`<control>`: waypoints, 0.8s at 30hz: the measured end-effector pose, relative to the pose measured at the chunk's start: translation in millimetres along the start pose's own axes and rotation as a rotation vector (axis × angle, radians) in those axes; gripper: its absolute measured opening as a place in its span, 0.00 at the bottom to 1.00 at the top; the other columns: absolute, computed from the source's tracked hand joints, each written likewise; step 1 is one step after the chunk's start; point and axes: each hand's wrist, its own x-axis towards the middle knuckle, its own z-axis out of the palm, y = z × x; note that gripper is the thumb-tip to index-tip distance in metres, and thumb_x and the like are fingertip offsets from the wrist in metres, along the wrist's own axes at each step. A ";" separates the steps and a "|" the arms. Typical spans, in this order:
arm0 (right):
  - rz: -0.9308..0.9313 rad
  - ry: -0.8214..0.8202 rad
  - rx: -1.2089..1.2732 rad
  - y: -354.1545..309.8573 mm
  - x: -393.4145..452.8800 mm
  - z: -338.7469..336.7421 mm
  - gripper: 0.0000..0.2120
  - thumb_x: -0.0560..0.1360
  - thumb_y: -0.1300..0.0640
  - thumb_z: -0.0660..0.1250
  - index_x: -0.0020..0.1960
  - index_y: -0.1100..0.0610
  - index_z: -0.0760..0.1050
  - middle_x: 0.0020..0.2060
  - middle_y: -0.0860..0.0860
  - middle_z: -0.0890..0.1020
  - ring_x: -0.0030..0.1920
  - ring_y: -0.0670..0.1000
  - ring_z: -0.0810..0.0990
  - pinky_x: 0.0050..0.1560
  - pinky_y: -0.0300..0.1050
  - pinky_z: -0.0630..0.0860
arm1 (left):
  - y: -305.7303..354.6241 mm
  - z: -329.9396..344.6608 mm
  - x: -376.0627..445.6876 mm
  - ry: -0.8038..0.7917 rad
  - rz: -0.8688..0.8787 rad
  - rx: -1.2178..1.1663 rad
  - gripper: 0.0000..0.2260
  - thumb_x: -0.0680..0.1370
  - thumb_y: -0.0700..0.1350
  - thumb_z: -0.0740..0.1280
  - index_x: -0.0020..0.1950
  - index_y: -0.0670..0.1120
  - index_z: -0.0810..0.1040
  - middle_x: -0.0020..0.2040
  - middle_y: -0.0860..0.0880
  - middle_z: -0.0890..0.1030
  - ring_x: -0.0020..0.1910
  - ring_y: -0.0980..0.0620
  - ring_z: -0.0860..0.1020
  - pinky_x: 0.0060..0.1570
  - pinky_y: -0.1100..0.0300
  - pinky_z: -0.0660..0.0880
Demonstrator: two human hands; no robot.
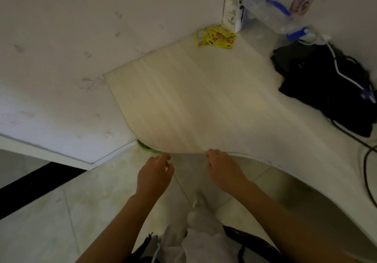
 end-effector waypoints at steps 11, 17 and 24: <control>0.006 -0.007 0.000 -15.4 122.9 -52.0 0.16 0.81 0.55 0.53 0.67 0.56 0.66 0.60 0.54 0.76 0.57 0.54 0.75 0.55 0.49 0.75 | -8.2 -28.9 131.5 -0.027 0.040 -0.041 0.11 0.79 0.49 0.62 0.60 0.50 0.75 0.48 0.52 0.80 0.45 0.55 0.76 0.46 0.61 0.75; 0.107 -0.045 0.018 -26.0 183.5 -63.6 0.16 0.81 0.54 0.54 0.66 0.57 0.66 0.60 0.55 0.75 0.58 0.56 0.75 0.56 0.51 0.74 | -31.3 -52.1 211.3 -0.072 0.142 -0.010 0.11 0.79 0.50 0.61 0.60 0.51 0.74 0.49 0.52 0.80 0.47 0.54 0.77 0.47 0.59 0.75; 0.219 -0.009 0.079 -31.8 238.7 -85.2 0.16 0.81 0.53 0.54 0.67 0.56 0.66 0.61 0.55 0.75 0.58 0.56 0.75 0.58 0.50 0.74 | -45.9 -77.7 299.3 -0.128 0.296 0.062 0.11 0.79 0.49 0.59 0.61 0.51 0.73 0.52 0.53 0.81 0.52 0.52 0.76 0.49 0.56 0.76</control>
